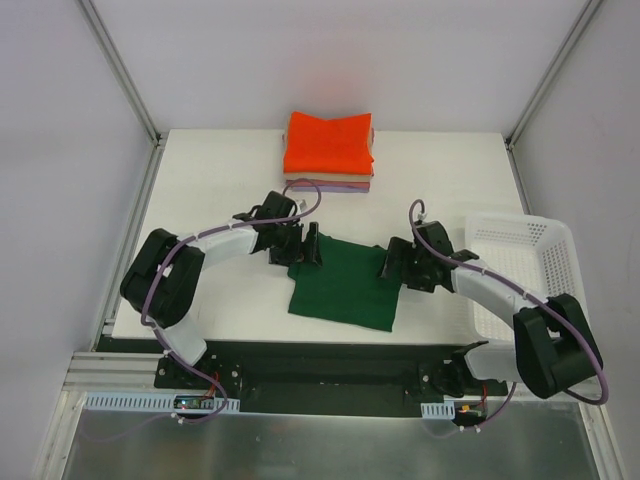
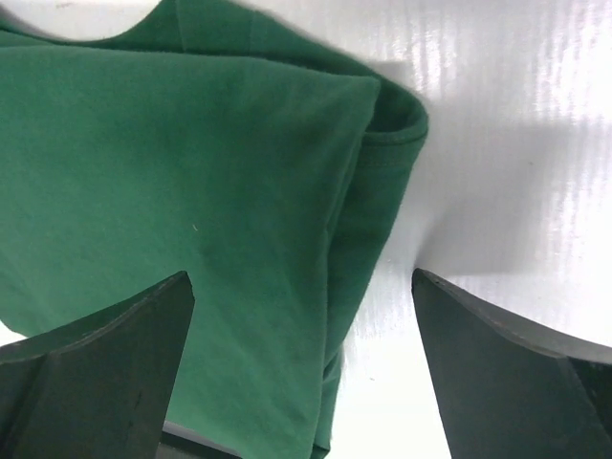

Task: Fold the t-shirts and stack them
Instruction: Put the neatly folded tshirt into the corner of the board with both arms

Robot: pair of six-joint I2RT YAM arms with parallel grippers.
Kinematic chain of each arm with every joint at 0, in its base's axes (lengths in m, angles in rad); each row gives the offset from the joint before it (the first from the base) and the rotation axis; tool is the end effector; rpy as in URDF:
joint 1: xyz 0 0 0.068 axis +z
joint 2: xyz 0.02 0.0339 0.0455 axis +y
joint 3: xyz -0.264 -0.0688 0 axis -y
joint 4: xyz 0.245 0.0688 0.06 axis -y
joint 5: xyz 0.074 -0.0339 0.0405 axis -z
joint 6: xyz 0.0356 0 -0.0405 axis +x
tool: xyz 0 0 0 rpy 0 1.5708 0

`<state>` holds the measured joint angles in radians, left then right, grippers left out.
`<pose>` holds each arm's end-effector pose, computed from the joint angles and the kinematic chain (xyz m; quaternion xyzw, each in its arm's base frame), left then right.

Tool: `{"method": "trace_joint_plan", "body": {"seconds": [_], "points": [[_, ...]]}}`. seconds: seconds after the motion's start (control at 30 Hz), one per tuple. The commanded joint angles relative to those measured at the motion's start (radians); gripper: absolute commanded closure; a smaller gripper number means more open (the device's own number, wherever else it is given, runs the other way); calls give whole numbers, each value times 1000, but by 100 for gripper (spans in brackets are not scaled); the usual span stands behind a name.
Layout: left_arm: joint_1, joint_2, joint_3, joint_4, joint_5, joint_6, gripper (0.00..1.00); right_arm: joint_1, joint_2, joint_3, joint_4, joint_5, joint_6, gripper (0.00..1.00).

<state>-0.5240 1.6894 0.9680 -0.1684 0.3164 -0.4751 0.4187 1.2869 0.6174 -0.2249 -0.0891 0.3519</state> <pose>0.2912 -0.1811 0.1751 0.0754 0.9293 -0.2883 0.2183 0.2216 0.1021 0.1766 -0.0462 0.9414 0.1635 0.2914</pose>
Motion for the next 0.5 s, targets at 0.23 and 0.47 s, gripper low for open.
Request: {"method": "trace_joint_plan", "body": {"seconds": [0.23,0.47], "points": [[-33,35,-26,33,67,27,65,35,112,4,62,-72,59,9],[-33,9,-67,92,92,-10,100,109,121,16,-10,12,70,14]]}}
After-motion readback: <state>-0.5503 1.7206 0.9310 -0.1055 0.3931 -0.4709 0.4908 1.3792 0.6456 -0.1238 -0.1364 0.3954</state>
